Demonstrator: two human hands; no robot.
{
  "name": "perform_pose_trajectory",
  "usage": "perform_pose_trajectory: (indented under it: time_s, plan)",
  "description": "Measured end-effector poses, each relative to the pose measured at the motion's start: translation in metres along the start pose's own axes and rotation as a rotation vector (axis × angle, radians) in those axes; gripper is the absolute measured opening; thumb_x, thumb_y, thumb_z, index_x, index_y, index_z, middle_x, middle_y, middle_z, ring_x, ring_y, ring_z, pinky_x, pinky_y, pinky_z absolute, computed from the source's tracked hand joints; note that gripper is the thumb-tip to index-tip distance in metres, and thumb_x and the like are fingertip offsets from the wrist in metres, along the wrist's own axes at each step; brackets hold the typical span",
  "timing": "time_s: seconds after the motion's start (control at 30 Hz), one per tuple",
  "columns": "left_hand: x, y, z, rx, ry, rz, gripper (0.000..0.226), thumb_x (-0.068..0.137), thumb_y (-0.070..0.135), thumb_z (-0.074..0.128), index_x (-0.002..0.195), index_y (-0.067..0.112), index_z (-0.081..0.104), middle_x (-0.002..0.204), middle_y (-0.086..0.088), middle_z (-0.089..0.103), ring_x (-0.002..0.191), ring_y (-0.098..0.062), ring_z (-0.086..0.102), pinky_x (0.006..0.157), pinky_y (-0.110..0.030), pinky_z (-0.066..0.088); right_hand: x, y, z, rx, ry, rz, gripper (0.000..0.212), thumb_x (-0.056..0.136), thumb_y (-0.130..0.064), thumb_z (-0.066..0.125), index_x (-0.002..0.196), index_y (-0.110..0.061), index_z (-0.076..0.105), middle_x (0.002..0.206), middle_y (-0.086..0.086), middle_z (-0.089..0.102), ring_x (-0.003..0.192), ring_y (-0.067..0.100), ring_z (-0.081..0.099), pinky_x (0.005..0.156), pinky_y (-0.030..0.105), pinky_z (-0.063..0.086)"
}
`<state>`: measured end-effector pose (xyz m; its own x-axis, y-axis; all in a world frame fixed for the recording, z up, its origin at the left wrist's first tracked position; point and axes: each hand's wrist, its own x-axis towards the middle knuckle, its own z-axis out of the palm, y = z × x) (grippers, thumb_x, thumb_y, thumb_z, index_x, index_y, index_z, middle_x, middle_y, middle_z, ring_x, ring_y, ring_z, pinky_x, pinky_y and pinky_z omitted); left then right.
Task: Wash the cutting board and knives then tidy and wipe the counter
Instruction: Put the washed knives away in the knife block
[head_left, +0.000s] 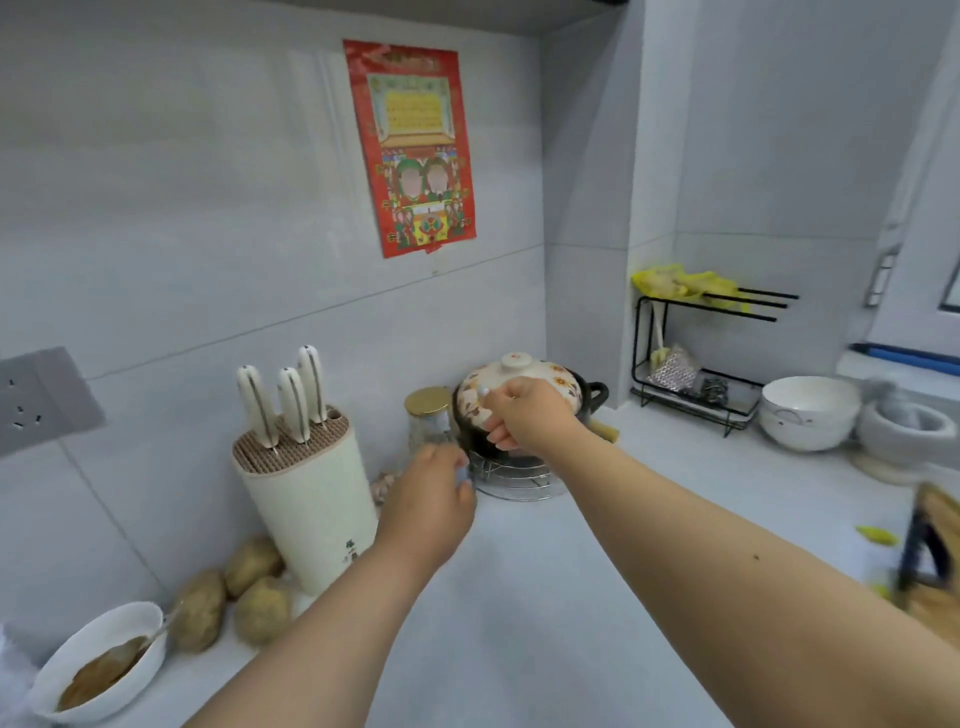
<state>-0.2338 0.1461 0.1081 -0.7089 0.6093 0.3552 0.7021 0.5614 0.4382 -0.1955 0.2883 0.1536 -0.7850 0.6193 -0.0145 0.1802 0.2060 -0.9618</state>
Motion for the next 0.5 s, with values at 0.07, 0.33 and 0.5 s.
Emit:
perform_pose_trajectory:
  time_s: [0.07, 0.33, 0.5]
  plan:
    - [0.000, 0.029, 0.021, -0.036, -0.050, 0.059, 0.028, 0.087, 0.014, 0.048, 0.113, 0.018, 0.058, 0.112, 0.000, 0.054, 0.101, -0.019, 0.054, 0.082, -0.030, 0.044, -0.013, 0.019, -0.037, 0.034, 0.059, 0.039, 0.037, 0.094, -0.034, 0.057, 0.097, 0.003, 0.061, 0.079, 0.014, 0.066, 0.063, 0.022, 0.058, 0.071, 0.037, 0.056]
    - [-0.016, 0.164, 0.116, -0.110, -0.292, 0.292, 0.024, 0.091, 0.024, 0.051, 0.115, 0.023, 0.055, 0.115, 0.003, 0.051, 0.095, -0.017, 0.057, 0.083, -0.029, 0.046, -0.077, 0.119, -0.200, 0.083, 0.433, 0.179, 0.025, 0.094, -0.030, 0.057, 0.088, -0.006, 0.060, 0.070, 0.007, 0.064, 0.059, 0.017, 0.057, 0.066, 0.033, 0.051]
    - [-0.047, 0.251, 0.174, -0.185, -0.453, 0.413, 0.023, 0.091, 0.023, 0.052, 0.113, 0.022, 0.055, 0.115, 0.003, 0.050, 0.093, -0.016, 0.058, 0.085, -0.030, 0.049, -0.140, 0.193, -0.293, -0.010, 0.724, 0.324, 0.029, 0.094, -0.033, 0.053, 0.076, -0.012, 0.055, 0.075, 0.009, 0.064, 0.067, 0.021, 0.059, 0.067, 0.037, 0.051]
